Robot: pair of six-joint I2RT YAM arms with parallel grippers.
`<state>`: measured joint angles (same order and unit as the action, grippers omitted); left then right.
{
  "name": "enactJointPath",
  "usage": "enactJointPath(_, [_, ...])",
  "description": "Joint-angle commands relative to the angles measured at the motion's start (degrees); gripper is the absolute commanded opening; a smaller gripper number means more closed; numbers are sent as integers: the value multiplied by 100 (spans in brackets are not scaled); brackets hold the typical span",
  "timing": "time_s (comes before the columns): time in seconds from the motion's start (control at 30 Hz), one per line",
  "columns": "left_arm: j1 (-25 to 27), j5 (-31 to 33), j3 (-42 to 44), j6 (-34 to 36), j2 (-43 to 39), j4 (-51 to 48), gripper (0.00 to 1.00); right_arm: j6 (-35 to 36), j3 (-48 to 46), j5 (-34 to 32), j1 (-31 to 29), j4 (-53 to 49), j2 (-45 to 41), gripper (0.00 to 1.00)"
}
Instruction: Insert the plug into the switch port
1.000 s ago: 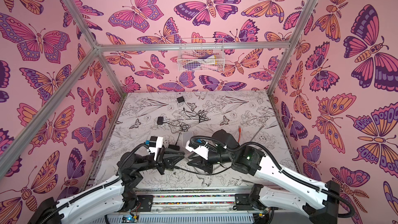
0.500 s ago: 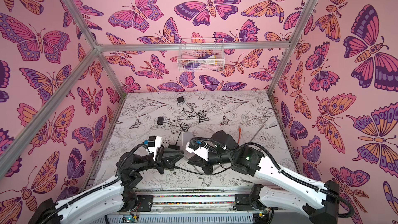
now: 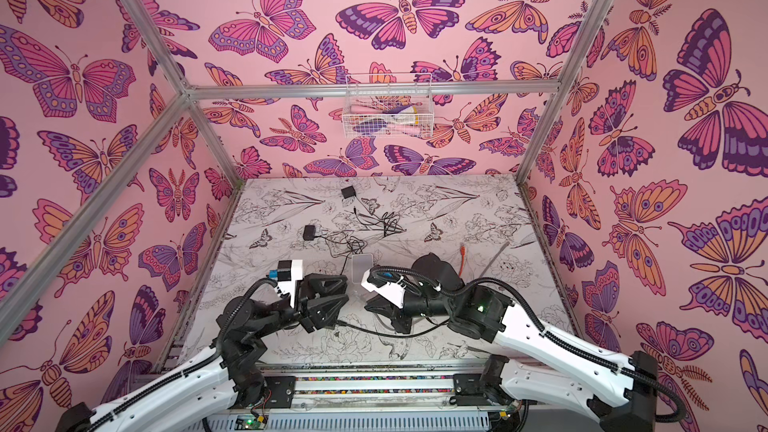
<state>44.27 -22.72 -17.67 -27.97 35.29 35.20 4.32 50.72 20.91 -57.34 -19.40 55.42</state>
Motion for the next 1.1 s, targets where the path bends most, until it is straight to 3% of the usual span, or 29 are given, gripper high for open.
enactJointPath(0.0, [-2, 1447, -356, 277, -253, -1797, 58, 126, 171, -384, 38, -239, 119, 0])
enactJointPath(0.23, [-173, 2302, -430, -125, -143, -2842, 57, 456, 766, -1519, 39, -1092, 840, 0])
enactJointPath(0.4, [-517, 2421, -388, -515, 297, -3248, 55, 639, 1091, -1700, 38, -1578, 1585, 0])
enactJointPath(0.67, [-1344, 1928, -190, -817, 758, -3415, 51, 672, 1313, -2051, 36, -1702, 2634, 0])
enactJointPath(0.87, [-1543, 1859, 42, -958, 1384, -3189, 52, 763, 1906, -2211, 39, -2155, 3830, 0])
enactJointPath(1.07, [-1571, 1630, 152, -1000, 2094, -2785, 49, 847, 2223, -2142, 38, -2145, 4478, 0])
